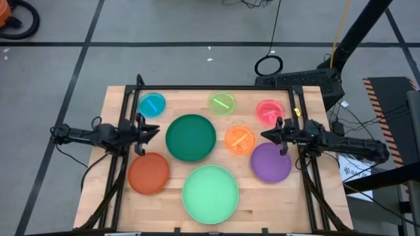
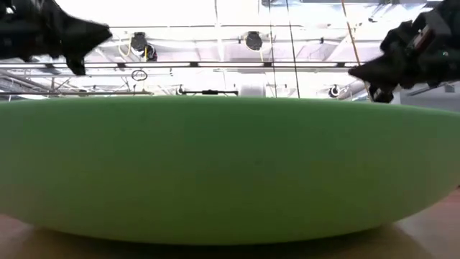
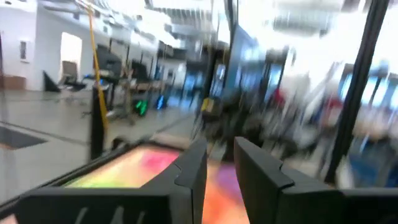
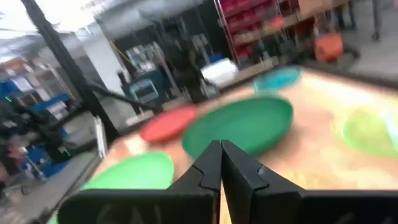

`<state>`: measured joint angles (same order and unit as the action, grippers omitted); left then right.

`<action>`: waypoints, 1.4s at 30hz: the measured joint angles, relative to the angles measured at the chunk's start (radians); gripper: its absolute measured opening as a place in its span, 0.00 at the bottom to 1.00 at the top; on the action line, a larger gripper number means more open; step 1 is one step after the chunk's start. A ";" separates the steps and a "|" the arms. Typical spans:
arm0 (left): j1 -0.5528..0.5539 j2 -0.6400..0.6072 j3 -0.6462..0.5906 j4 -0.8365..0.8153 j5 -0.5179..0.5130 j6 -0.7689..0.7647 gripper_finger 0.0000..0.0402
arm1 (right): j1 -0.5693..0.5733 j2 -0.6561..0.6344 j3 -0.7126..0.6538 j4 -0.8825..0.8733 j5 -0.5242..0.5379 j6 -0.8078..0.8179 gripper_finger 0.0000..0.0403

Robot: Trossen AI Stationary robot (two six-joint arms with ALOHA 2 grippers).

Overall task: Stack plastic plates
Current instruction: Stack the light green plate on top of the dark green plate

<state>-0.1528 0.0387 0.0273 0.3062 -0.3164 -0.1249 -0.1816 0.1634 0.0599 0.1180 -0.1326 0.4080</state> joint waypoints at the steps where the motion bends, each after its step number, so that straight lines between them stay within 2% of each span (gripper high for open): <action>1: 0.000 0.000 0.000 0.034 0.000 -0.034 0.22 | 0.008 0.028 0.015 -0.002 0.000 0.009 0.00; 5: 0.000 0.000 0.000 0.132 0.000 -0.105 0.22 | 0.047 0.145 0.091 0.050 0.002 0.044 0.00; 13: 0.000 0.000 0.000 0.155 0.000 -0.107 0.22 | 0.134 0.395 0.251 0.044 0.011 0.053 0.00; 22: 0.001 0.000 0.000 0.179 -0.022 -0.092 0.22 | 0.203 0.686 0.472 0.029 0.131 -0.058 0.00; 28: 0.001 0.015 0.000 0.230 -0.034 -0.009 0.22 | 0.204 0.872 0.585 -0.037 0.131 -0.140 0.00; 32: 0.001 0.061 0.012 0.268 -0.034 0.040 0.22 | 0.212 0.984 0.639 -0.094 0.129 -0.179 0.00; 37: 0.001 0.182 0.097 0.263 -0.034 0.075 0.22 | 0.243 1.108 0.712 -0.105 0.129 -0.214 0.00; 40: 0.001 0.278 0.173 0.204 -0.034 0.129 0.22 | 0.257 1.177 0.770 -0.109 0.131 -0.250 0.00; 42: 0.001 0.334 0.234 0.109 -0.034 0.145 0.22 | 0.265 1.219 0.809 -0.108 0.133 -0.267 0.00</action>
<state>-0.1516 0.3726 0.2609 0.4153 -0.3506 0.0197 0.0831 1.3823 0.8687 0.0097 0.0006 0.1408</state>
